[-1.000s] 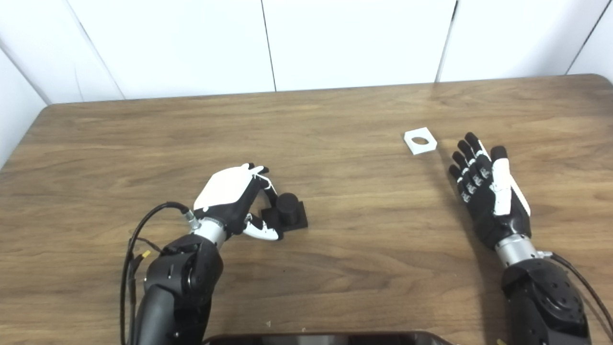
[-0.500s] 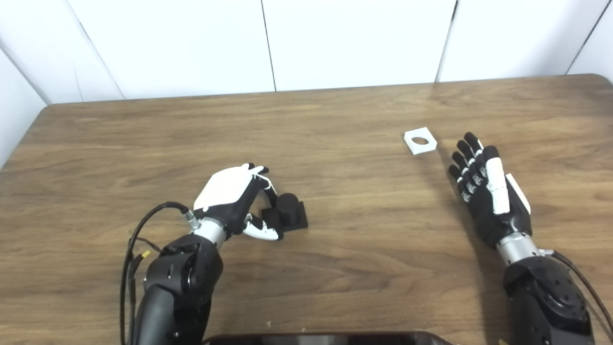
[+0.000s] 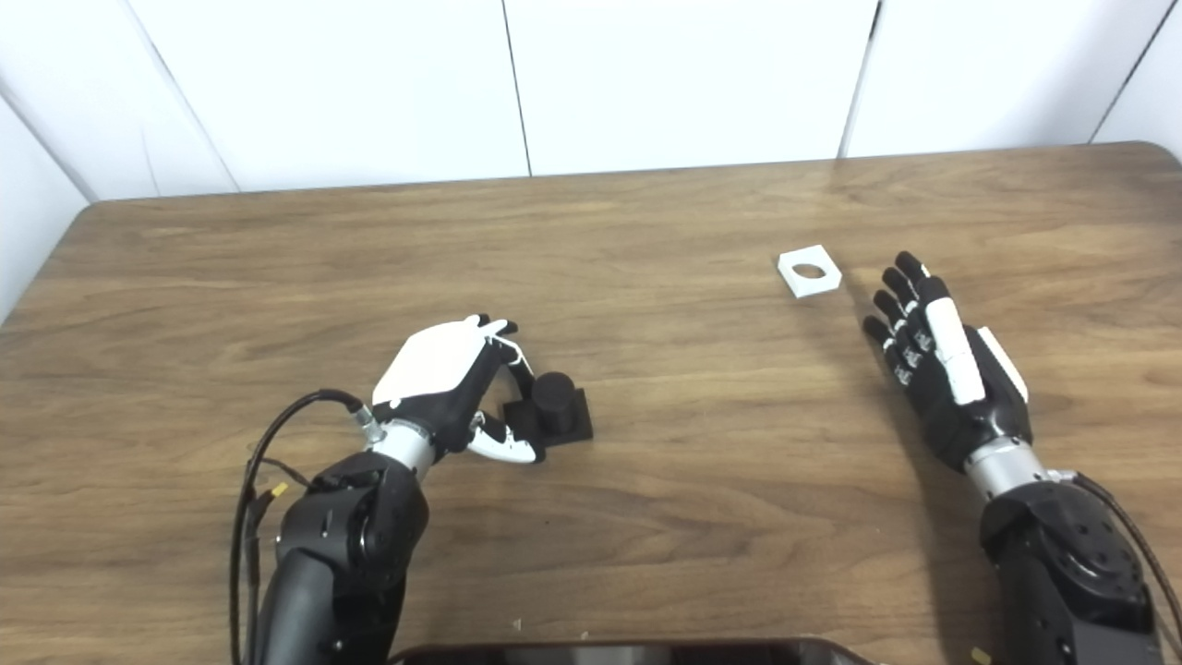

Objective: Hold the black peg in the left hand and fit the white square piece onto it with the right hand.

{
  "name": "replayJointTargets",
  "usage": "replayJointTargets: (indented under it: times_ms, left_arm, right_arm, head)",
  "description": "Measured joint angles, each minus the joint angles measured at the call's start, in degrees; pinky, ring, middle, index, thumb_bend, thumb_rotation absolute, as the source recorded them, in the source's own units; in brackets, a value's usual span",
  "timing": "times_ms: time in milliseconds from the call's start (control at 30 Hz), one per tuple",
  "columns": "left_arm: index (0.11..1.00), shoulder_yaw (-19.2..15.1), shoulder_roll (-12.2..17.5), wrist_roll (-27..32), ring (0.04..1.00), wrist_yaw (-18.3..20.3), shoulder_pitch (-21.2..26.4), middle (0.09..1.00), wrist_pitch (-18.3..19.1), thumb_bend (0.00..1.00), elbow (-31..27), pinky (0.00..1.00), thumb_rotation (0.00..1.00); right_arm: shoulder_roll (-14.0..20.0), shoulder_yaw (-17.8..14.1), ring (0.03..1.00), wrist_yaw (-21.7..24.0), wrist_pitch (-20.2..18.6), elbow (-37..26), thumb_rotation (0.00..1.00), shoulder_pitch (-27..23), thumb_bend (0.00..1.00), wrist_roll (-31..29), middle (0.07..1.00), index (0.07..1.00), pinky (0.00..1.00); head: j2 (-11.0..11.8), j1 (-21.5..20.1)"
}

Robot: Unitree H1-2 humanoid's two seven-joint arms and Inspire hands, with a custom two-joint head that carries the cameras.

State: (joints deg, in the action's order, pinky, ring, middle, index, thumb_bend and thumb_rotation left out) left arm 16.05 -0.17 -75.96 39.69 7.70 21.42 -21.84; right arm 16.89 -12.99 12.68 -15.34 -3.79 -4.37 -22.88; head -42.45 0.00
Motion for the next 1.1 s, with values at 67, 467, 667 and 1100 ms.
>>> replayJointTargets:
  times_ms: [67, 467, 667, 1100]
  left_arm:
    - [0.488, 0.04, -0.02, -0.01, 1.000, -0.01, 0.00, 0.944, 0.00, 0.52, 0.00, 1.00, 0.06]
    - [0.488, 0.20, -0.05, 0.01, 1.000, -0.71, -0.07, 0.940, 0.00, 0.53, 0.02, 1.00, 0.06]
    - [0.488, 0.21, -0.05, 0.03, 1.000, -1.20, -0.22, 0.940, 0.01, 0.52, 0.04, 1.00, 0.06]
    - [0.488, 0.37, -0.08, 0.19, 1.000, -1.57, -0.32, 0.940, 0.02, 0.52, 0.08, 1.00, 0.06]
  right_arm:
    - [0.00, -0.05, 1.000, -0.31, -0.71, -0.14, 0.78, -0.58, 0.64, 0.00, 1.000, 1.000, 1.00]
    - [1.56, 0.27, 1.000, -1.77, -1.94, -0.51, 0.70, -3.60, 0.64, 2.17, 1.000, 1.000, 1.00]
    - [2.81, 0.75, 1.000, -1.62, -1.76, -0.16, 0.67, -5.67, 0.67, 4.11, 1.000, 1.000, 1.00]
    - [8.26, 4.96, 0.973, -1.64, -0.66, 5.04, 0.44, -10.79, 0.72, 15.91, 0.958, 0.895, 0.96]
  head:
    - [0.09, 0.09]
    - [0.44, -0.09]
    - [0.53, 0.00]
    - [0.44, -0.09]
